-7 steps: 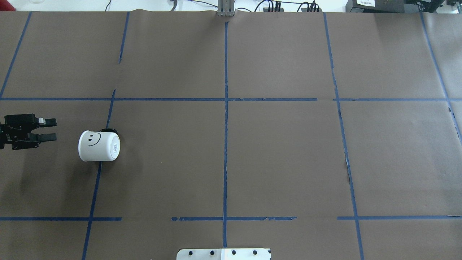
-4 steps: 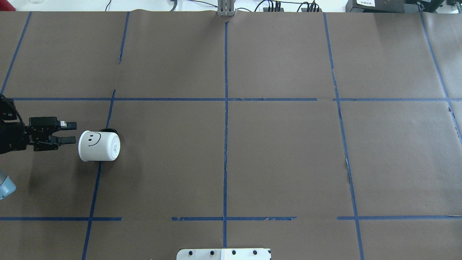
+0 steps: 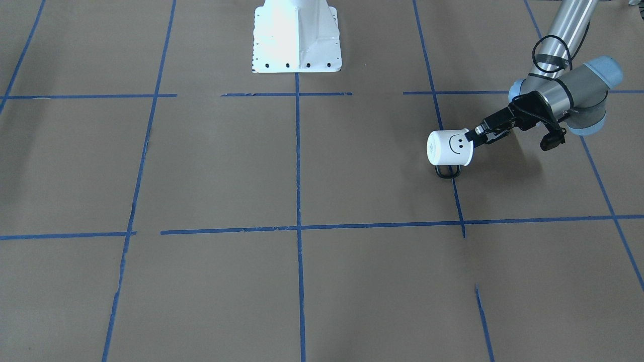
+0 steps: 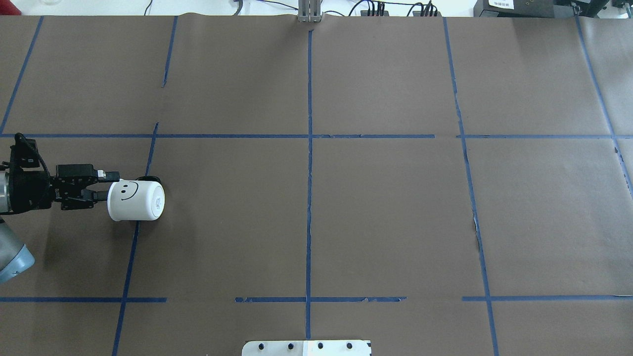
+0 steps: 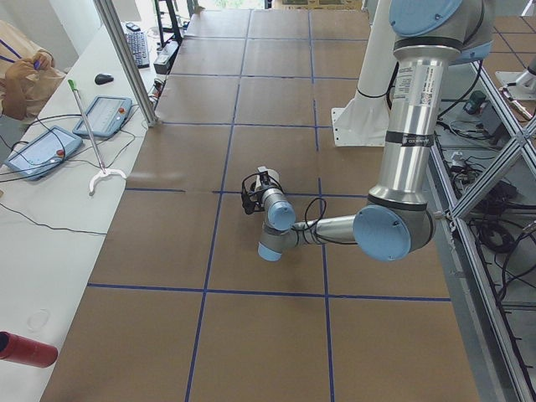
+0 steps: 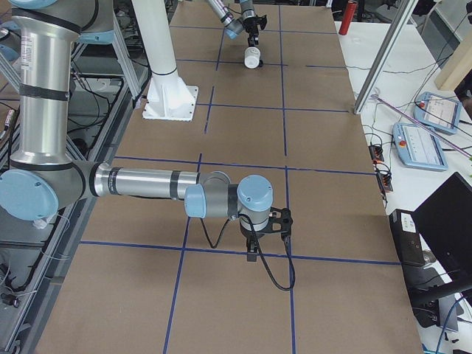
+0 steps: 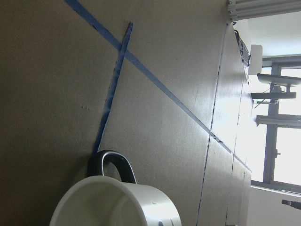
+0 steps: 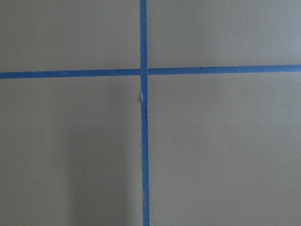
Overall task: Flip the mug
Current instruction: 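Close the left gripper on the mug's rim, then lift the mug with the left gripper and carry it toward the table centre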
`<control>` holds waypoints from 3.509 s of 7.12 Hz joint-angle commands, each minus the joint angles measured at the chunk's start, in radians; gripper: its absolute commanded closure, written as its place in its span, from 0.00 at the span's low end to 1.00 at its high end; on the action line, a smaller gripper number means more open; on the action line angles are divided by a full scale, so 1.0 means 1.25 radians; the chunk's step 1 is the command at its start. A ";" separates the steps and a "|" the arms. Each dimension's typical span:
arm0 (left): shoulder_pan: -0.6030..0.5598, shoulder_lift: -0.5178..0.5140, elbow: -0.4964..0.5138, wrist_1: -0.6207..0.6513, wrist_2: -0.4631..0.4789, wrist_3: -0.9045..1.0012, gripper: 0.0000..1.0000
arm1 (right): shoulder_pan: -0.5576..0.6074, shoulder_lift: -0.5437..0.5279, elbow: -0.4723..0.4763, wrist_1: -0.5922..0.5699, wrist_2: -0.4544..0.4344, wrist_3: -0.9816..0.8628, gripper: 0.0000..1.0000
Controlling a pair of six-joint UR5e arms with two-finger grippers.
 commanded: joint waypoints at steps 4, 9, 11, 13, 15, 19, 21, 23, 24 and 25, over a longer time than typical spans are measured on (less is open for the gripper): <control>0.019 -0.048 0.038 -0.001 0.024 0.000 0.17 | 0.000 0.000 0.000 0.000 0.000 -0.001 0.00; 0.021 -0.038 0.023 -0.002 0.023 -0.002 1.00 | 0.000 0.000 0.000 0.000 0.000 -0.001 0.00; 0.020 -0.023 -0.019 -0.001 0.023 -0.015 1.00 | 0.000 0.000 0.000 0.000 0.000 -0.001 0.00; 0.016 0.023 -0.120 0.049 0.067 -0.073 1.00 | 0.000 0.000 0.000 0.000 0.000 0.001 0.00; 0.010 0.031 -0.297 0.350 0.089 -0.065 1.00 | 0.000 0.000 0.001 0.000 0.000 -0.001 0.00; 0.055 -0.212 -0.423 1.058 0.141 0.058 1.00 | 0.000 0.000 0.001 0.000 0.000 0.000 0.00; 0.109 -0.362 -0.412 1.328 0.189 0.102 1.00 | 0.000 0.000 0.001 0.000 0.000 -0.001 0.00; 0.166 -0.527 -0.371 1.585 0.222 0.103 1.00 | 0.000 0.000 0.001 0.000 0.000 -0.001 0.00; 0.185 -0.629 -0.284 1.669 0.256 0.109 1.00 | 0.000 0.000 0.001 0.000 0.000 -0.001 0.00; 0.203 -0.734 -0.157 1.728 0.295 0.120 1.00 | 0.000 0.000 0.001 0.000 0.000 -0.001 0.00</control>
